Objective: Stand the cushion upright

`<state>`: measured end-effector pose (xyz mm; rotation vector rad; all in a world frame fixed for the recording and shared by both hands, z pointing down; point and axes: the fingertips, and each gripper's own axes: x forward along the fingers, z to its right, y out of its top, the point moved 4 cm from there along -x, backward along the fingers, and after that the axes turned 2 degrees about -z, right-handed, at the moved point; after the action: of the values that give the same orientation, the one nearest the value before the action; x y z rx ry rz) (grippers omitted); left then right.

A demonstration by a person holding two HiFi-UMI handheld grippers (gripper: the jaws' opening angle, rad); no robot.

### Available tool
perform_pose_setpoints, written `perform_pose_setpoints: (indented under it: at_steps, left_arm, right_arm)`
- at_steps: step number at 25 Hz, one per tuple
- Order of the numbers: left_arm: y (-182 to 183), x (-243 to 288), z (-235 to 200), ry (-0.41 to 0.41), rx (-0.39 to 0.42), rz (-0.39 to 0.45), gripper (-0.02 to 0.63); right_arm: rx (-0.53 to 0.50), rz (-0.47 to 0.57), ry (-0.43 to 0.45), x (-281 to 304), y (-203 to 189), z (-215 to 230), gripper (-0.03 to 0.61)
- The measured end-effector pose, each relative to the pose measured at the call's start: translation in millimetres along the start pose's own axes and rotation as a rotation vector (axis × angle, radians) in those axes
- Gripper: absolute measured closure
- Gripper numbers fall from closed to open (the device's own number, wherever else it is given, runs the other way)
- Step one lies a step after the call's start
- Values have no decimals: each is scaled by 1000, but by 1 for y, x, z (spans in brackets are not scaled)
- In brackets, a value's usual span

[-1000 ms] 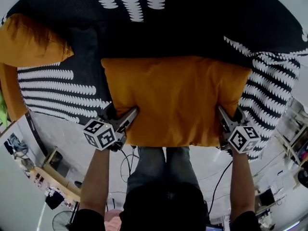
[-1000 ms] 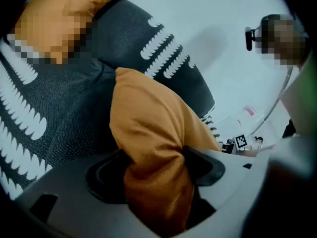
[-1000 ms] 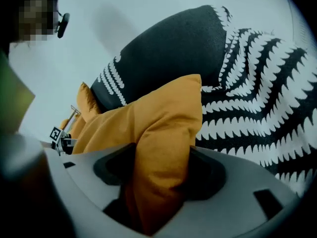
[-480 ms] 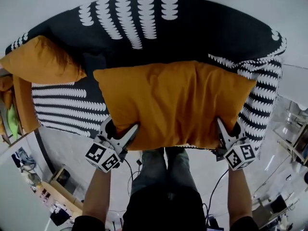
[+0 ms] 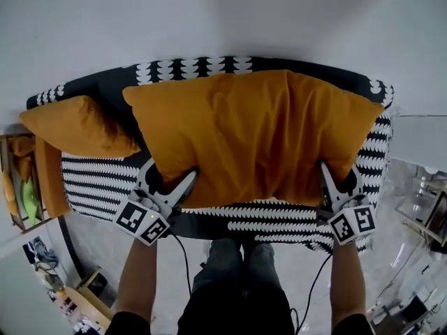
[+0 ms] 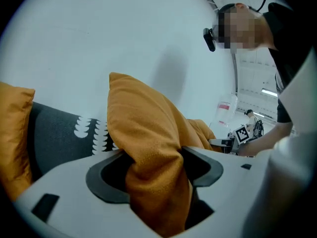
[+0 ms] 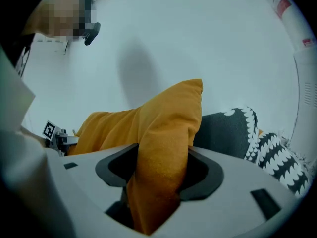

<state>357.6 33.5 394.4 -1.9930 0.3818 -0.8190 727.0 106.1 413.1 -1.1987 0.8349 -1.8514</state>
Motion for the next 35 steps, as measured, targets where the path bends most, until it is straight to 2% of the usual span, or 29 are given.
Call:
perform_pose_setpoints:
  at_steps: [4,9,12,16,20,24,30,35]
  left_arm:
    - [11,25,-11,-24,26,23,276]
    - [-3,52,-31,-15,30,-22,267]
    - [-12,60,-46,42,57,-51,259]
    - [-34,68,-61,135,79,-156,241]
    - [-64,70,-67,189,45,-227,234]
    - [-78,60,-72,242,-9,-203,224]
    - [-75,51,-74,282,-23,-177,224]
    - [-71,27,-64,306,-70,-125,224]
  right_arm:
    - [-34,44,-33,16,14,15,295]
    - [-55,11,-90,33,0,31,281]
    - [-83,-12,-130,41,-8,38,270]
    - [-122,-106,-227,53,-20,46,255]
    - [-116,-162,-293,62,-38,54,238]
    - [-123,-147,-326,62,-44,52,224]
    - [-148,-132,-387,50,-42,56,203]
    - [-139,-123,-374,27,-47,41,204]
